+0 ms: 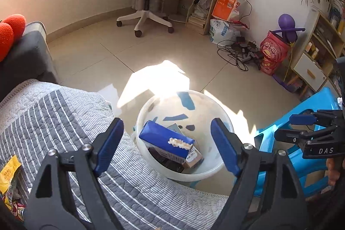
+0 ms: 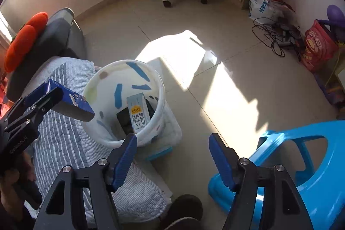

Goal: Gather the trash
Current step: 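Lower the blue box into the white bucket and open the left gripper, then grasp the green scouring sponge with the left gripper, then grasp the red cartoon can with the right gripper while the left holds the sponge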

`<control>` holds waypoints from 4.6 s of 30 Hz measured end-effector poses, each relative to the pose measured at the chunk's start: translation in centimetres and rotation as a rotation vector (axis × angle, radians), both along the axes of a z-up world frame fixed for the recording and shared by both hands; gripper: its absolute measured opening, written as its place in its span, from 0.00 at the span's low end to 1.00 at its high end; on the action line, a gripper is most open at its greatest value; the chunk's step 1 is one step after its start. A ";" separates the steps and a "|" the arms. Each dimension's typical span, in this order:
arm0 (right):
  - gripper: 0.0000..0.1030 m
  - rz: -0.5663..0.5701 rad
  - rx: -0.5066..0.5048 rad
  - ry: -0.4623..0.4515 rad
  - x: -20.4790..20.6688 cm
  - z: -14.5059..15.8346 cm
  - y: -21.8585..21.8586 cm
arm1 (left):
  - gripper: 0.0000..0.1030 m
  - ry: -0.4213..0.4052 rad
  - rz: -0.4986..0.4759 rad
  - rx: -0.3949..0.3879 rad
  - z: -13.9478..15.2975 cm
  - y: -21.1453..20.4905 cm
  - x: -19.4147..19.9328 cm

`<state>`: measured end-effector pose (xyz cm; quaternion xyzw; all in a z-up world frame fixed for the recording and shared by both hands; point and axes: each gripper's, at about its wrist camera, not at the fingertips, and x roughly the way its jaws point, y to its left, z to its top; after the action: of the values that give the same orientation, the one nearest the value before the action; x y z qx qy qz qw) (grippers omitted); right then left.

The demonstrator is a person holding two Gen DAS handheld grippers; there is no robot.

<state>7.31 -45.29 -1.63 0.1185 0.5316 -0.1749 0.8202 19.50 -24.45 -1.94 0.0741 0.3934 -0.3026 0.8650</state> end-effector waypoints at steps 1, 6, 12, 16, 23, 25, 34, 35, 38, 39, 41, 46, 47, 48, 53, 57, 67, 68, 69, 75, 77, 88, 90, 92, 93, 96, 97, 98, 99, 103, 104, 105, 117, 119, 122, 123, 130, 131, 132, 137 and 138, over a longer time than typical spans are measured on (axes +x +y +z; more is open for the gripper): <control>0.69 -0.001 -0.008 0.004 0.1 -0.1 0.0 | 0.82 0.011 0.009 0.024 -0.2 -0.1 0.2; 0.70 0.005 -0.013 0.006 0.1 -0.1 0.3 | 0.98 0.025 0.059 0.064 -0.4 2.0 -0.1; 0.72 0.026 -0.031 -0.009 0.5 0.5 1.5 | 0.99 0.034 0.121 0.100 -0.1 5.8 -0.6; 0.73 0.042 -0.037 -0.018 0.9 0.8 2.6 | 0.99 0.026 0.143 0.120 0.7 8.4 -1.3; 0.76 0.079 -0.060 -0.027 1.8 1.3 5.4 | 0.99 0.014 0.177 0.151 1.7 13.4 -3.0; 0.76 0.089 -0.064 -0.030 2.0 1.4 6.3 | 0.99 0.020 0.190 0.154 1.9 14.9 -3.4; 0.77 0.154 -0.047 -0.023 3.9 0.9 11.1 | 0.99 0.034 0.363 0.133 2.2 23.1 -4.6; 0.77 0.164 -0.050 -0.017 4.2 0.7 11.8 | 0.99 0.040 0.387 0.126 2.2 24.3 -4.7; 0.77 0.201 -0.059 0.002 5.2 0.0 13.8 | 0.99 0.052 0.462 0.110 2.4 27.7 -5.0; 0.77 0.213 -0.062 0.007 5.5 -0.1 14.6 | 0.99 0.058 0.484 0.104 2.3 28.8 -5.2; 0.77 0.235 -0.062 0.012 6.3 -0.4 16.1 | 0.99 0.071 0.529 0.094 2.2 30.9 -5.3; 0.77 0.286 -0.052 0.020 8.0 -1.0 19.8 | 0.99 0.098 0.603 0.103 1.4 35.0 -5.5; 0.77 0.296 -0.050 0.023 8.3 -1.2 20.5 | 0.99 0.108 0.610 0.111 1.0 35.6 -5.5; 0.77 0.307 -0.047 0.027 8.6 -1.4 21.2 | 0.99 0.126 0.612 0.115 0.5 36.3 -5.6; 0.77 0.356 -0.043 0.048 9.9 -2.5 24.4 | 0.99 0.236 0.617 0.168 -2.4 38.1 -5.0; 0.77 0.386 -0.048 0.065 10.7 -3.4 26.3 | 0.99 0.340 0.618 0.154 -4.9 37.9 -4.3; 0.77 0.399 -0.034 0.094 11.7 -4.6 28.0 | 0.99 0.426 0.625 0.178 -9.5 36.0 -2.8; 0.77 0.401 -0.036 0.096 11.8 -4.7 28.2 | 0.99 0.429 0.621 0.178 -9.8 35.9 -2.6; 0.77 0.404 -0.038 0.098 11.8 -4.8 28.3 | 0.99 0.435 0.614 0.179 -10.1 35.9 -2.5; 0.77 0.422 -0.045 0.112 12.2 -5.6 29.6 | 0.84 0.467 0.572 0.119 -9.6 36.7 -2.8; 0.77 0.429 -0.041 0.114 12.3 -5.8 30.2 | 0.84 0.464 0.578 0.091 -8.5 37.2 -3.2; 0.77 0.573 0.009 0.099 13.7 -7.2 37.8 | 0.84 0.375 0.685 -0.002 -2.7 42.7 -5.9; 0.77 0.621 0.015 0.100 13.9 -8.0 40.0 | 0.84 0.387 0.706 -0.011 -2.8 43.5 -5.9; 0.77 0.677 0.037 0.109 13.9 -8.8 42.1 | 0.84 0.390 0.717 -0.012 -2.5 43.7 -6.0; 0.77 0.699 0.055 0.115 13.9 -9.2 42.9 | 0.84 0.389 0.721 -0.013 -2.5 43.9 -6.1; 0.77 0.760 0.108 0.139 14.1 -10.5 45.4 | 0.84 0.392 0.727 -0.021 -2.2 45.0 -6.5; 0.77 0.778 0.118 0.146 14.1 -10.9 46.1 | 0.84 0.393 0.729 -0.022 -2.2 45.1 -6.5; 0.77 0.797 0.119 0.149 14.1 -11.2 46.9 | 0.84 0.394 0.731 -0.022 -2.2 45.2 -6.5; 0.77 0.813 0.114 0.151 14.1 -11.5 47.4 | 0.84 0.396 0.733 -0.025 -2.2 45.3 -6.6; 0.77 0.866 0.075 0.153 14.7 -12.6 49.3 | 0.84 0.405 0.736 -0.022 -2.3 45.7 -6.7; 0.77 0.879 0.070 0.155 14.8 -12.9 49.6 | 0.84 0.406 0.735 -0.020 -2.3 45.7 -6.7; 0.77 0.893 0.069 0.157 14.9 -13.2 49.9 | 0.84 0.408 0.734 -0.017 -2.3 45.8 -6.8; 0.58 1.029 0.075 0.156 13.6 -13.7 51.1 | 0.84 0.409 0.709 0.003 -2.3 45.2 -6.5; 0.55 1.025 0.091 0.157 13.2 -13.0 50.7 | 0.84 0.405 0.703 0.002 -2.2 45.0 -6.5; 0.51 1.031 0.097 0.145 12.5 -11.7 50.6 | 0.84 0.401 0.692 0.002 -2.1 44.6 -6.5; 0.50 1.035 0.100 0.141 12.2 -11.3 50.4 | 0.84 0.399 0.690 0.003 -2.1 44.5 -6.6; 0.50 0.986 0.083 0.180 10.6 -10.2 48.3 | 0.84 0.395 0.691 0.002 -2.0 44.3 -6.9; 0.50 0.971 0.085 0.179 10.6 -9.9 47.8 | 0.84 0.395 0.690 0.001 -1.9 44.2 -7.0; 0.49 0.959 0.088 0.170 10.6 -9.5 47.2 | 0.84 0.394 0.688 0.000 -1.9 44.1 -7.0; 0.48 0.912 0.100 0.109 10.9 -7.2 44.9 | 0.84 0.387 0.669 -0.002 -1.7 43.3 -6.9; 0.48 0.899 0.099 0.104 11.0 -6.9 44.5 | 0.84 0.387 0.662 -0.002 -1.7 43.1 -6.8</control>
<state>18.33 -0.83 -8.56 -0.0937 0.5785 0.2185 0.7803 12.73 18.61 -3.65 -0.1162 0.5520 -0.0154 0.8256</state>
